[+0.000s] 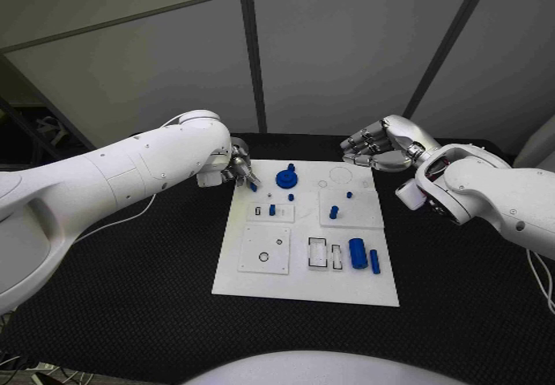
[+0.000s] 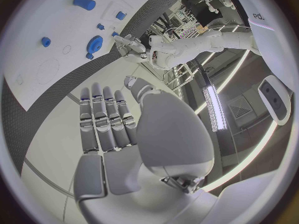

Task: Assemble the parts on the task board

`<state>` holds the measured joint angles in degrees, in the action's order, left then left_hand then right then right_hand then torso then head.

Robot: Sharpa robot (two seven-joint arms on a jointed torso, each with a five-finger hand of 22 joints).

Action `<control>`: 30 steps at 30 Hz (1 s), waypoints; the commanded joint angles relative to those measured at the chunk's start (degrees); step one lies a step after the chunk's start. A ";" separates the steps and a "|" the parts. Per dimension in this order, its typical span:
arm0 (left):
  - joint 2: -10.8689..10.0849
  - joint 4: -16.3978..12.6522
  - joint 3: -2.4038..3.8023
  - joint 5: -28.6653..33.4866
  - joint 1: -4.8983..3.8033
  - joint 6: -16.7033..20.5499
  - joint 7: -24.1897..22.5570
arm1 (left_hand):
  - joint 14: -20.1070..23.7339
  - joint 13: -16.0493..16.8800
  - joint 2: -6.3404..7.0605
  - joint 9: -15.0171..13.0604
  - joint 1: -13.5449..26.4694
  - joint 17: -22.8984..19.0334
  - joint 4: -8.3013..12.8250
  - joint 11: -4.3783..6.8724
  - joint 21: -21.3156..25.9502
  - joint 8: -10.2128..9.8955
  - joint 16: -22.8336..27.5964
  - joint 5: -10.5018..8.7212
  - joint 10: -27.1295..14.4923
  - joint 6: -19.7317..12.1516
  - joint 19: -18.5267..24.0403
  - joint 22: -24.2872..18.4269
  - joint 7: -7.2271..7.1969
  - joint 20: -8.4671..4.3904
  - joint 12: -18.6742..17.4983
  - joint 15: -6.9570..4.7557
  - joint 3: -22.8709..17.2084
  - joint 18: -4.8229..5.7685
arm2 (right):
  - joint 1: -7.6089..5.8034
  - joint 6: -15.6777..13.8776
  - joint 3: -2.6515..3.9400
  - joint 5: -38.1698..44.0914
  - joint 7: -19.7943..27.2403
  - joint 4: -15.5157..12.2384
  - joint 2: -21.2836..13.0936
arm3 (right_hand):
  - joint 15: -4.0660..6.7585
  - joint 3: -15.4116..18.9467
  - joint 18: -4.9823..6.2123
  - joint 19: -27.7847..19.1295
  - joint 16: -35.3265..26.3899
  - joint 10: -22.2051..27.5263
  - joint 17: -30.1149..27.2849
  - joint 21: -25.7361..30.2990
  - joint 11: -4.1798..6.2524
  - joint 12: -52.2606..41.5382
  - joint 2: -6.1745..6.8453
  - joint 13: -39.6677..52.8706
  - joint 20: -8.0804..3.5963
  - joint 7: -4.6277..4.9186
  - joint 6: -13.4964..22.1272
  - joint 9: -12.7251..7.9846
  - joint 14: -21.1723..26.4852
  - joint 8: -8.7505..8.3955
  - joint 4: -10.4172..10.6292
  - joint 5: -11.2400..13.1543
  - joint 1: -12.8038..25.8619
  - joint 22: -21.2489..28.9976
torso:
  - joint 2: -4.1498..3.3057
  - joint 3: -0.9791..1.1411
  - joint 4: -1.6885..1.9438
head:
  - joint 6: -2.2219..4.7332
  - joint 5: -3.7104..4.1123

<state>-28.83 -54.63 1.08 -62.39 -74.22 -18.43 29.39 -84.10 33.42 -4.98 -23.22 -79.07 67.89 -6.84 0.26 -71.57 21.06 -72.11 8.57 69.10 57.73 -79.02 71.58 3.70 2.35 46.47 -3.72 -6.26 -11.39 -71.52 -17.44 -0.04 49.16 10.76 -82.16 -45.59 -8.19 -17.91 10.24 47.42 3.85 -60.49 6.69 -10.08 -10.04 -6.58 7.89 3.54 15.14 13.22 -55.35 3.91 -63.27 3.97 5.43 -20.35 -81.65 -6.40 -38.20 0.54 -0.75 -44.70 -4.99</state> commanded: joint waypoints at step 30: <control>-12.34 -19.12 -0.10 9.65 0.73 12.01 -0.88 | -1.26 2.34 12.51 -4.11 11.53 0.76 9.21 1.29 -3.48 5.57 -0.89 8.97 5.64 0.93 -2.85 4.55 -0.75 -0.76 3.22 -1.13 -33.55 7.27 | -0.11 0.41 0.04 0.07 0.39 -0.09 -0.28 | 0.03 0.34 0.31 0.15 -0.18 0.18 -0.13 0.51 -0.08 0.21 -0.28 0.02 0.14 0.26 0.18 -0.04 0.57 -0.18 -0.01 -0.27 0.58 0.14 | 0.05 -0.03 0.02 | -0.02 -0.70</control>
<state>-40.73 -72.80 0.98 -52.28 -73.55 -10.04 29.05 -83.96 35.71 7.63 -27.20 -68.22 68.56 -5.28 0.34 -74.90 26.37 -72.78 17.34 73.26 58.37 -81.50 74.95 3.06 1.54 49.48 -4.41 -31.72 -11.38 -71.52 -17.30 -0.04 49.16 10.74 -82.19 -45.83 -8.19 -17.91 10.25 47.42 3.85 -60.49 6.64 -9.75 -10.04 -6.58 7.67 3.54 15.14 13.22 -55.35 3.92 -63.27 3.97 5.43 -20.35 -81.42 -6.34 -38.15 0.51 -0.63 -44.68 -5.61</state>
